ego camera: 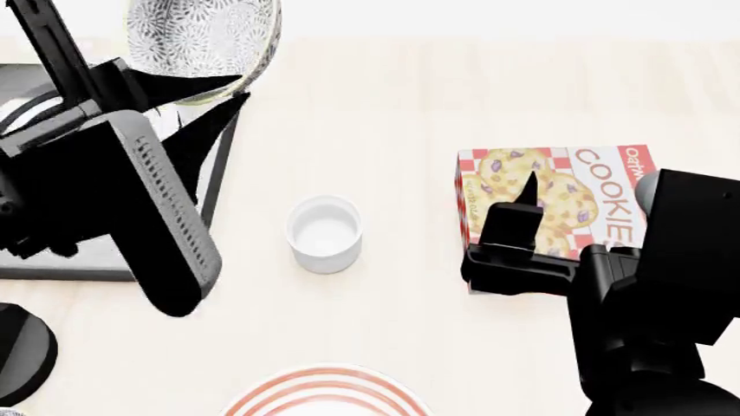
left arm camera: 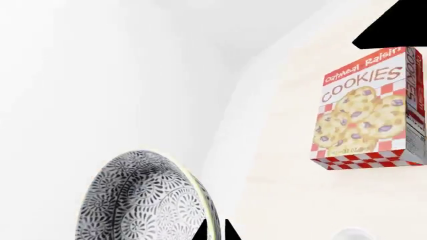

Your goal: Pick the akita bowl on the stove and place it on the plate.

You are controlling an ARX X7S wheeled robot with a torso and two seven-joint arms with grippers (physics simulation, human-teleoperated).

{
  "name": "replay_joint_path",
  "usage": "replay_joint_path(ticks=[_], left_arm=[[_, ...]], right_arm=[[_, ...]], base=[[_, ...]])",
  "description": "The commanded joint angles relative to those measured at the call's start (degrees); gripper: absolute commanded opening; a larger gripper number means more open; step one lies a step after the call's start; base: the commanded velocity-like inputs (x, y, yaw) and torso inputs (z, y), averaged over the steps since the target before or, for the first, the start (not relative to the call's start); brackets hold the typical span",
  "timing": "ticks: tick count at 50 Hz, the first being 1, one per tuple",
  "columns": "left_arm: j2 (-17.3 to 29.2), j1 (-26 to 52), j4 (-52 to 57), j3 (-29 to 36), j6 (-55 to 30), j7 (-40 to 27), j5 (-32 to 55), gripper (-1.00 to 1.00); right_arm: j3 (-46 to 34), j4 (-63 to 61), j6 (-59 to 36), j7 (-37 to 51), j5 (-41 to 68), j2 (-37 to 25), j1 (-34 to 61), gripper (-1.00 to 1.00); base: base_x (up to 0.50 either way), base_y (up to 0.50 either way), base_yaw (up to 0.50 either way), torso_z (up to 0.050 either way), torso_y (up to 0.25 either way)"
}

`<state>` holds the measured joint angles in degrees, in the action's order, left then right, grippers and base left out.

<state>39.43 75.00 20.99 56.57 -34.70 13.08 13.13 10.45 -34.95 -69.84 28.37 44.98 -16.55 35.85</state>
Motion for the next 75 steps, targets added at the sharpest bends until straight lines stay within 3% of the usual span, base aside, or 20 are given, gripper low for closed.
replay_joint_path(ticks=[1, 13, 28, 54, 75], left_arm=[[6.42, -1.39, 10.66, 5.73, 2.92, 5.92, -2.48, -1.00], [9.30, -2.74, 14.01, 10.92, 4.83, 10.01, -5.31, -1.00], [9.37, -6.01, 16.41, 16.72, 6.74, 11.67, -8.71, -1.00], [5.60, -8.50, 17.81, 15.98, 0.56, 14.37, 1.39, -1.00], [6.19, -11.90, 20.71, 20.46, -1.49, 13.55, -0.68, -1.00]], right_arm=[[-0.01, 0.12, 0.05, 0.34, 0.47, -0.15, 0.10, 1.00], [-0.21, 0.22, 0.41, 0.60, 0.75, -0.31, -0.02, 1.00], [-0.47, 0.41, 1.03, 0.77, 0.99, -0.63, -0.26, 1.00], [-0.93, 0.74, 2.06, 1.00, 1.37, -1.14, -0.58, 1.00], [-0.81, 0.31, 1.50, 2.09, 2.56, -1.30, -0.33, 1.00]], base=[[0.00, 0.00, 0.00, 0.000, 0.000], [0.00, 0.00, 0.00, 0.000, 0.000], [0.00, 0.00, 0.00, 0.000, 0.001], [0.00, 0.00, 0.00, 0.000, 0.000], [0.00, 0.00, 0.00, 0.000, 0.000]])
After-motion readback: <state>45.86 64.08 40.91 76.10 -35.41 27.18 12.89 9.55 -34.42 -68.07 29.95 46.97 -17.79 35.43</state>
